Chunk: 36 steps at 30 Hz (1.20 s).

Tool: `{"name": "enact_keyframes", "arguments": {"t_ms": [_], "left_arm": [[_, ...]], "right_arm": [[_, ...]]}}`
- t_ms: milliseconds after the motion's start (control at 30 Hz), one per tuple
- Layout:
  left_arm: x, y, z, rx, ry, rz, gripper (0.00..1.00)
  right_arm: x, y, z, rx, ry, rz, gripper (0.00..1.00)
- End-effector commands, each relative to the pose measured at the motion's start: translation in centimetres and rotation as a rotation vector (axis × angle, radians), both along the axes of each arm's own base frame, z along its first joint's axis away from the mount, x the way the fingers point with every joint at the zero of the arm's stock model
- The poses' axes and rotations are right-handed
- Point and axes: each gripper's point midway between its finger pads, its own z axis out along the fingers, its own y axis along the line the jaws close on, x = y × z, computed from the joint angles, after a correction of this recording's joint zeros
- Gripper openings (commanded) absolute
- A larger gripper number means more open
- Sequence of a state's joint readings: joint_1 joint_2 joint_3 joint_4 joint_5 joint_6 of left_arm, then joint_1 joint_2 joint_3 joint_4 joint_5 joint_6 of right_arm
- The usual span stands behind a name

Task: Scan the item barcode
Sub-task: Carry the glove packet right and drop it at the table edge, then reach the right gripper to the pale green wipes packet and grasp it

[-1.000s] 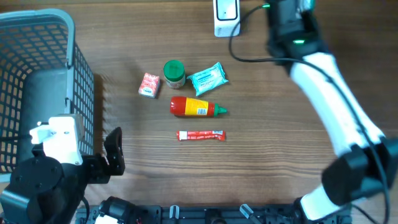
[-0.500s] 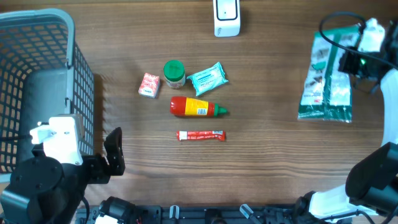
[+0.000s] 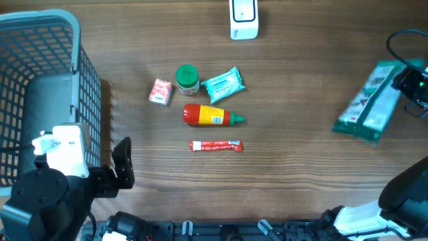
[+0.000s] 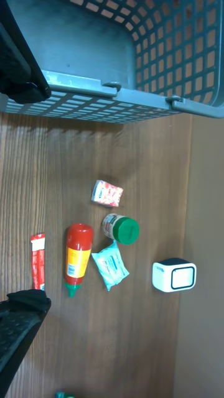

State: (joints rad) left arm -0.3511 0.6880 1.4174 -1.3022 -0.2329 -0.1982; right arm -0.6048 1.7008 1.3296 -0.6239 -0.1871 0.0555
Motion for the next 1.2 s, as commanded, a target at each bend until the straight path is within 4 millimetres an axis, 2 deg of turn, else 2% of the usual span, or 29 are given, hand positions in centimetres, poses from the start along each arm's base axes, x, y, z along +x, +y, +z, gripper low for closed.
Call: {"name": "enact_keyframes", "arguments": {"t_ms": [0,133,233,267,333,400,433,500,567,633,700,800,833,867,1033,1133,1167], "left_arm": [[0.0,-0.2,0.0,0.003,-0.001,-0.014,1.0],[0.0,-0.2,0.0,0.003,0.0,-0.013,1.0],[0.0,-0.2,0.0,0.003,0.0,-0.014,1.0],[0.0,-0.2,0.0,0.003,0.0,-0.014,1.0],[0.0,-0.2,0.0,0.003,0.0,-0.014,1.0],[0.0,-0.2,0.0,0.003,0.0,-0.014,1.0],[0.0,-0.2,0.0,0.003,-0.001,-0.014,1.0],[0.0,-0.2,0.0,0.003,0.0,-0.014,1.0],[0.0,-0.2,0.0,0.003,0.0,-0.013,1.0],[0.0,-0.2,0.0,0.003,0.0,-0.014,1.0],[0.0,-0.2,0.0,0.003,-0.001,-0.014,1.0],[0.0,-0.2,0.0,0.003,-0.001,-0.014,1.0],[0.0,-0.2,0.0,0.003,0.0,-0.013,1.0],[0.0,-0.2,0.0,0.003,0.0,-0.014,1.0],[0.0,-0.2,0.0,0.003,0.0,-0.014,1.0],[0.0,-0.2,0.0,0.003,0.0,-0.014,1.0],[0.0,-0.2,0.0,0.003,0.0,-0.014,1.0]], "right_arm": [[1.1,1.6,0.2,0.092,-0.06,0.035,0.78],[1.6,3.1,2.2,0.132,-0.131,0.089,0.78],[2.7,5.7,4.8,0.164,-0.222,0.183,0.78],[3.1,7.1,5.8,0.168,-0.252,0.239,0.78],[3.8,11.1,7.7,0.145,-0.304,0.412,0.78],[4.3,15.2,8.6,0.11,-0.333,0.588,0.78],[4.4,17.2,8.7,0.088,-0.335,0.669,0.78],[4.3,22.5,8.4,0.044,-0.327,0.87,0.78],[4.0,26.6,8.2,0.019,-0.33,1.014,0.77],[3.6,30.7,8.4,0.0,-0.352,1.14,0.78],[3.5,33.6,8.5,0.005,-0.372,1.208,0.79],[3.2,37.1,6.9,0.048,-0.345,1.277,0.79],[3.1,38.3,5.5,0.092,-0.308,1.276,0.94],[3.1,38.9,4.5,0.121,-0.278,1.275,1.0],[2.9,41.2,-2.3,0.214,-0.115,1.3,0.99],[2.9,41.6,-5.5,0.243,-0.053,1.302,0.84],[3.1,41.6,-6.5,0.251,-0.042,1.301,0.83]]}}
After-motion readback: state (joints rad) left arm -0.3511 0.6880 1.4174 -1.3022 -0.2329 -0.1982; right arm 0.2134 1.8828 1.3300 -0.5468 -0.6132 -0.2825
